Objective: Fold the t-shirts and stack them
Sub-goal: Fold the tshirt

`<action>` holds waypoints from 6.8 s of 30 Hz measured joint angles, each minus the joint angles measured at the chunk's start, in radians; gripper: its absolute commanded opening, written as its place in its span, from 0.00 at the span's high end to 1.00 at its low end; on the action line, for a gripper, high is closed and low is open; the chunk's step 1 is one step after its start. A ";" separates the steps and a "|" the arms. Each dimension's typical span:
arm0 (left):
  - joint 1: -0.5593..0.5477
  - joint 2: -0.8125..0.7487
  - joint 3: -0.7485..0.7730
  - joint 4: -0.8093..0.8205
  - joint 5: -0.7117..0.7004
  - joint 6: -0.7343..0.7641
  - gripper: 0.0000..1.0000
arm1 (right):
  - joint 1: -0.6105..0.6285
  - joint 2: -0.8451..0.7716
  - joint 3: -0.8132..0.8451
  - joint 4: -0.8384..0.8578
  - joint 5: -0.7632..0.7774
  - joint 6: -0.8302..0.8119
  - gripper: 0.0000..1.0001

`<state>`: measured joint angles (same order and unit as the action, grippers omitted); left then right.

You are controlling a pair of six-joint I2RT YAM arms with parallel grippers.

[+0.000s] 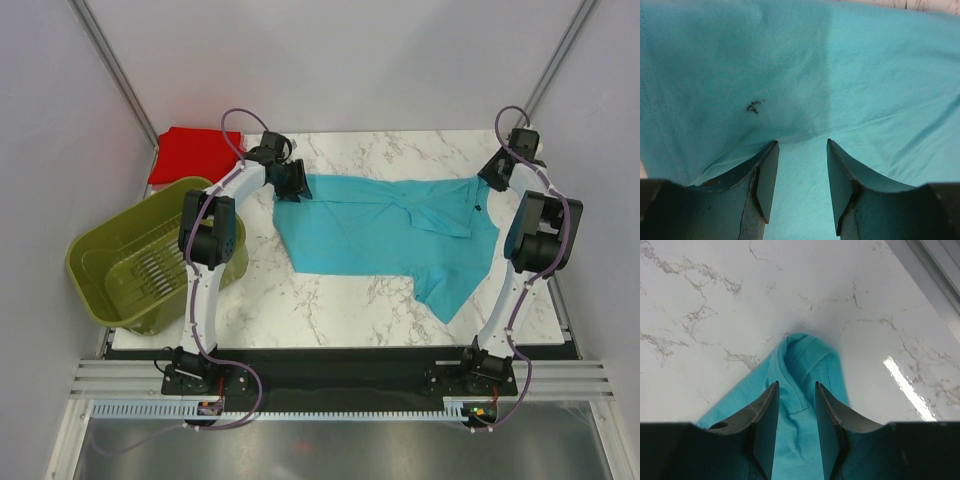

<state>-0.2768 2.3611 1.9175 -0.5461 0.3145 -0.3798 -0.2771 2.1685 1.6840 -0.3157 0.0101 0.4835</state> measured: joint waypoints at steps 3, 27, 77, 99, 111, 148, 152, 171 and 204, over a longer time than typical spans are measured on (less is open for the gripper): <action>0.000 0.000 0.000 0.000 -0.001 0.000 0.48 | -0.013 0.039 0.032 0.005 -0.031 -0.016 0.59; 0.000 0.000 0.003 0.010 -0.029 -0.001 0.47 | -0.035 0.150 0.079 0.084 0.064 0.116 0.80; -0.051 -1.443 -0.672 -0.078 -0.311 -0.088 0.45 | 1.197 -0.159 -0.269 0.099 0.185 -0.152 0.57; -0.051 -1.590 -0.735 -0.087 -0.393 -0.117 0.45 | 1.236 -0.032 -0.188 0.095 0.332 -0.181 1.00; -0.051 -1.511 -0.821 -0.094 -0.386 -0.117 0.46 | 1.026 -0.095 -0.299 0.196 0.130 -0.008 1.00; -0.051 -1.331 -0.845 -0.095 -0.301 -0.105 0.47 | 0.679 -0.055 -0.307 0.359 -0.308 0.229 0.76; -0.064 -1.306 -0.845 -0.095 -0.298 -0.108 0.49 | 0.689 -0.111 -0.307 0.277 -0.223 0.176 0.76; -0.383 -0.610 -0.436 -0.025 -0.462 -0.182 0.58 | 0.640 -0.662 -0.589 -0.014 0.096 0.093 0.74; -0.386 -0.196 -0.261 0.025 -0.489 0.328 0.79 | 0.511 -0.884 -0.697 -0.060 0.013 0.117 0.71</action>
<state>-0.6632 2.1647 1.6562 -0.5209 -0.1745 -0.0513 0.2340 1.2842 0.9874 -0.3759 0.0231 0.6003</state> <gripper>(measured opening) 0.278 0.284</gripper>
